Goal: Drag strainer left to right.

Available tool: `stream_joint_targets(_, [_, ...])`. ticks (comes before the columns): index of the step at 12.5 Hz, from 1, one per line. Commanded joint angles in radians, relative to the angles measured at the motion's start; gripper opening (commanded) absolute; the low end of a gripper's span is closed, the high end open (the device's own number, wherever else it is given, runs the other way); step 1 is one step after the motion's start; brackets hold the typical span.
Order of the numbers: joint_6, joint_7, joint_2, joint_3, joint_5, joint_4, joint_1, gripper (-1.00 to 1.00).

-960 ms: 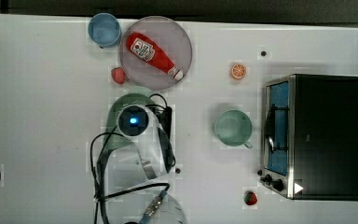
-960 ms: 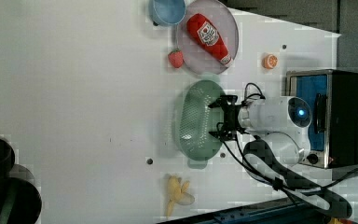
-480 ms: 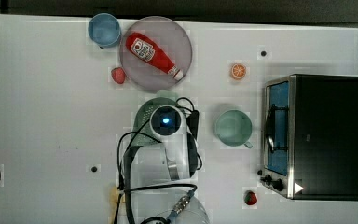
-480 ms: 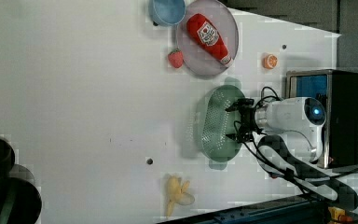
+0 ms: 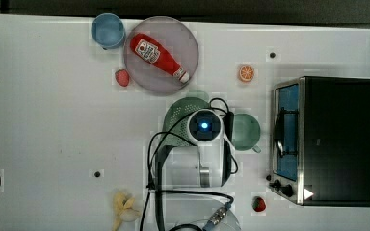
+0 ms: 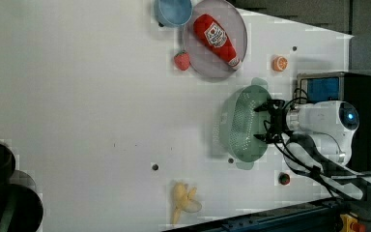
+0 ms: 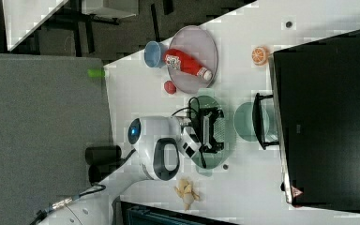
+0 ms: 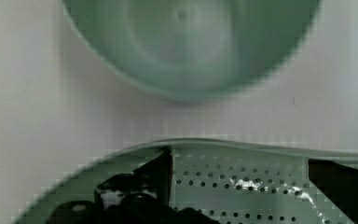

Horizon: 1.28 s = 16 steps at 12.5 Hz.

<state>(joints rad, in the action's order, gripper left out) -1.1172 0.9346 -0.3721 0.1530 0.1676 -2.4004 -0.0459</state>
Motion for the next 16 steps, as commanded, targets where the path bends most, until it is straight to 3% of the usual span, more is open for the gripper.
stream_joint_targets(1, [0.009,-0.121,0.008,0.053,-0.006,0.01,-0.019,1.0])
stream_joint_targets(4, [0.002,-0.142,0.01,0.074,-0.005,0.013,-0.019,1.0])
stream_joint_targets(8, [0.057,-0.403,0.119,0.012,-0.006,0.017,-0.02,1.0])
stream_joint_targets(12, [0.334,-0.618,0.322,-0.014,-0.015,0.075,-0.02,1.0])
stream_joint_targets(16, [0.618,-0.806,0.543,-0.023,-0.159,0.151,-0.022,1.0])
